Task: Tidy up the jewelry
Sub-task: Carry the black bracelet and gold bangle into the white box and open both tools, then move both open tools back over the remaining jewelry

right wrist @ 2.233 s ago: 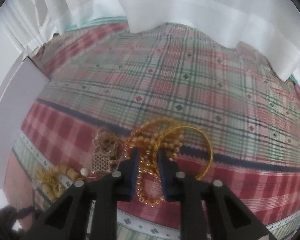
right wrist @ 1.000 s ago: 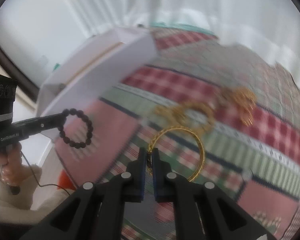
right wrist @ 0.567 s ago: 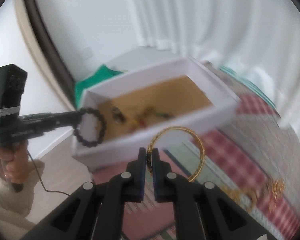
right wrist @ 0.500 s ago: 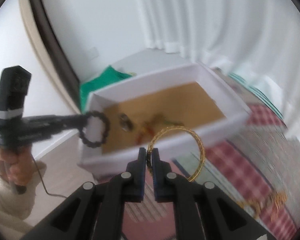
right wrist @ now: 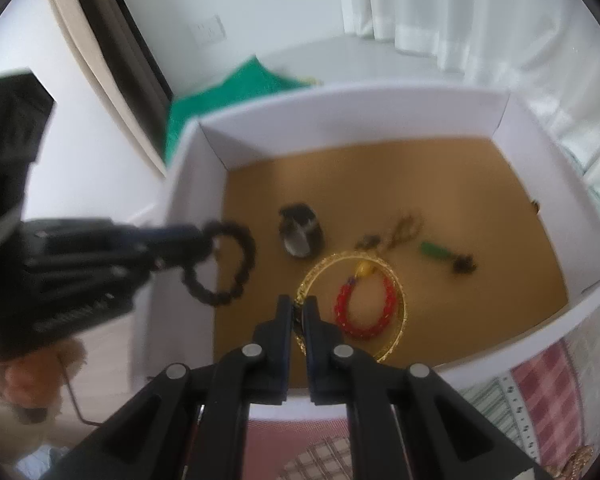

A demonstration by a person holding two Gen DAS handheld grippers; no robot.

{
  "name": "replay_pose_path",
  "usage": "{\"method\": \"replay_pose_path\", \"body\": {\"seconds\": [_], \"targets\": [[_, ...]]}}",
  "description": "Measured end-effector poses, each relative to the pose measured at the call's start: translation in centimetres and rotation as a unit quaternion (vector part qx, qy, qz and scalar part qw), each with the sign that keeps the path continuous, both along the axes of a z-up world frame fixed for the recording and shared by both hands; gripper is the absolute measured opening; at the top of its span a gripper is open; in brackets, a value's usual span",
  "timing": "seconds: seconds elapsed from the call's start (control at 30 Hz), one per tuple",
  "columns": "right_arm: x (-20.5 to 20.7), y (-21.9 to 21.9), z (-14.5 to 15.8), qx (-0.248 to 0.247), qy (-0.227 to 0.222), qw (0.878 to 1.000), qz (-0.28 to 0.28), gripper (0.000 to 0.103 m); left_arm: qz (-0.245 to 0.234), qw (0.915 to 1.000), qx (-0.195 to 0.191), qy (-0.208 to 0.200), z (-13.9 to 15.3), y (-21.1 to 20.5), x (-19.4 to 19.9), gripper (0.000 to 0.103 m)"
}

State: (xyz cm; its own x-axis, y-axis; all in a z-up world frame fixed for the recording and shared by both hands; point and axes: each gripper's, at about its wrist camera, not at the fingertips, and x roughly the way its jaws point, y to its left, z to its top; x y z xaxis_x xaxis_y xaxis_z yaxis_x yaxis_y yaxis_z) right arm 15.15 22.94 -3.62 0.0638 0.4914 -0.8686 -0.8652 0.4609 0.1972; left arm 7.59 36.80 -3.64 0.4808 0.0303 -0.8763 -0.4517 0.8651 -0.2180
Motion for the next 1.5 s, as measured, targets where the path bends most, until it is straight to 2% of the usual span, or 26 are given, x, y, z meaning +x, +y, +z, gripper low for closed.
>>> {"method": "replay_pose_path", "body": {"seconds": [0.13,0.17,0.23,0.27,0.3,0.43,0.47,0.5,0.63,0.83,1.03,1.3,1.5], "targets": [[-0.1,0.7,-1.8,-0.012,0.016,1.000,-0.006,0.009,0.003,0.9999,0.010,0.007,-0.6,0.1,0.1,0.012],[-0.2,0.9,-2.1,-0.011,0.024,1.000,-0.007,0.010,0.007,0.9999,0.013,0.009,-0.6,0.1,0.1,0.016],[0.0,1.1,-2.3,-0.006,0.042,0.999,-0.006,0.014,0.013,0.9998,0.017,0.005,-0.3,0.1,-0.2,0.048],[0.2,1.0,-2.2,-0.001,0.046,0.999,-0.008,0.024,0.016,0.9997,0.020,-0.001,0.0,0.2,-0.4,0.053],[0.2,0.8,-1.8,0.008,0.044,0.999,-0.011,0.030,0.017,0.9995,0.027,-0.005,0.3,0.0,-0.6,0.054],[-0.1,-0.9,0.9,0.029,0.017,0.999,-0.021,0.031,0.006,0.9985,0.051,-0.018,1.4,-1.4,-1.0,0.059],[-0.1,-1.5,1.5,0.033,0.009,0.999,-0.024,0.035,0.004,0.9982,0.056,-0.021,1.6,-1.9,-1.0,0.060],[-0.3,-2.4,2.1,0.038,-0.003,0.999,-0.029,0.038,0.000,0.9975,0.065,-0.026,1.9,-2.7,-1.1,0.062],[-1.2,-6.6,4.0,0.041,-0.043,0.997,-0.055,0.041,-0.021,0.9939,0.094,-0.053,3.1,-6.6,-1.5,0.065],[-2.8,-14.2,4.9,0.034,-0.070,0.992,-0.102,0.041,-0.062,0.9866,0.121,-0.090,4.4,-13.3,-1.7,0.066],[-4.0,-22.3,4.8,0.034,-0.073,0.979,-0.189,0.044,-0.107,0.9773,0.143,-0.113,5.4,-18.9,-1.3,0.066],[-6.5,-30.5,3.6,0.035,-0.081,0.958,-0.271,0.045,-0.155,0.9705,0.140,-0.121,5.1,-24.4,-1.3,0.069],[-9.2,-35.4,2.2,0.037,-0.084,0.939,-0.332,0.045,-0.207,0.9673,0.097,-0.109,2.0,-28.8,-2.2,0.080]]}}
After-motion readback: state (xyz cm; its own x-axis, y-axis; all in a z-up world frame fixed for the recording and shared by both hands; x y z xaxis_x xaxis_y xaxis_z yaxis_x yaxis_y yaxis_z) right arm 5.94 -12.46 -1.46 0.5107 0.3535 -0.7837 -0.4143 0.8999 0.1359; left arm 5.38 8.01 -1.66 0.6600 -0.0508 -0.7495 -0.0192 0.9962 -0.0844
